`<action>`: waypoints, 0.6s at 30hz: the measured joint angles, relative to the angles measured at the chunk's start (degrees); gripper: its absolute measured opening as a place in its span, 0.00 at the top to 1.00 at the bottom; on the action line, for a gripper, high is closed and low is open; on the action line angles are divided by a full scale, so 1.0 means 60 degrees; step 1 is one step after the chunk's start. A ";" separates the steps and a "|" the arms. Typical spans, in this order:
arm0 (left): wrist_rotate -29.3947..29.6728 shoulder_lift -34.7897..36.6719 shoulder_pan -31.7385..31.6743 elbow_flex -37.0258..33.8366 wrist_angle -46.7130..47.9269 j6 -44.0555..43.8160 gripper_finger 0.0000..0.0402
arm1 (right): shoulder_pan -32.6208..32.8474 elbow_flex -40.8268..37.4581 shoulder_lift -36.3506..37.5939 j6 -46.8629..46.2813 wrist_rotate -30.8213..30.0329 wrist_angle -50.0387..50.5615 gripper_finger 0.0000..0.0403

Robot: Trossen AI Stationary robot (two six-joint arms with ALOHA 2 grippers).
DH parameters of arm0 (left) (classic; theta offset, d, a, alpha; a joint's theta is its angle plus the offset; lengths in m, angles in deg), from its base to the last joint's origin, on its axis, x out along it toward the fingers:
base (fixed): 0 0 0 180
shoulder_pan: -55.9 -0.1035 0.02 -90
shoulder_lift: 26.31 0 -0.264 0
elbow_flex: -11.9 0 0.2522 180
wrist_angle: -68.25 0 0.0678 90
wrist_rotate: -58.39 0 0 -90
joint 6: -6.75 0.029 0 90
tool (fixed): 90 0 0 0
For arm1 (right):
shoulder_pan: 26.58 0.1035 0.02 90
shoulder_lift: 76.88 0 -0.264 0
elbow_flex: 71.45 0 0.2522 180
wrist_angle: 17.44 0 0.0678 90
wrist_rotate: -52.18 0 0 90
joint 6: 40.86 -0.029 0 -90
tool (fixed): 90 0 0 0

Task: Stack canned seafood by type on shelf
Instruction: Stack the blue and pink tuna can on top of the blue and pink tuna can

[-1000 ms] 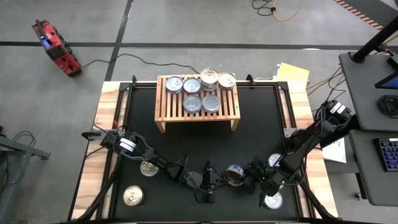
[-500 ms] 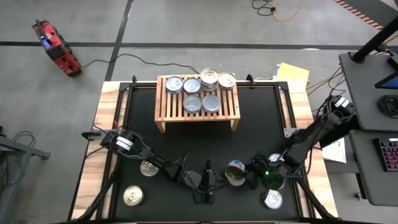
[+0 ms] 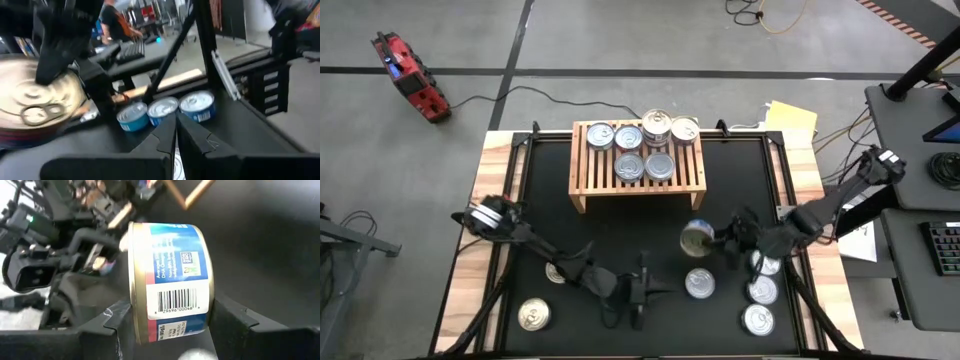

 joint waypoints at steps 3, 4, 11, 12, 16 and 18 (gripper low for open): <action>0.0018 0.0840 0.0214 -0.0810 -0.0422 0.0201 1.00 | -0.0696 0.0000 0.0512 0.0698 0.0073 -0.0069 0.54; 0.0036 0.1115 0.0272 -0.1057 -0.0541 0.0239 1.00 | -0.0942 0.0000 0.0642 0.0982 0.0080 -0.0196 0.54; 0.0926 0.2885 0.0484 -0.2672 -0.0734 0.0021 1.00 | -0.3253 0.0180 0.0979 0.2787 0.1786 -0.1790 0.54; 0.1177 0.3066 0.0505 -0.2846 -0.0724 -0.0035 1.00 | -0.3658 0.0278 0.0982 0.2906 0.2190 -0.1873 0.54; 0.1404 0.3681 0.0525 -0.3314 -0.0734 -0.0232 1.00 | -0.5169 0.0686 0.0899 0.3175 0.3456 -0.1877 0.54; 0.1399 0.3859 0.0565 -0.3436 -0.0721 -0.0232 1.00 | -0.5882 0.0810 0.0881 0.3209 0.4098 -0.1805 0.54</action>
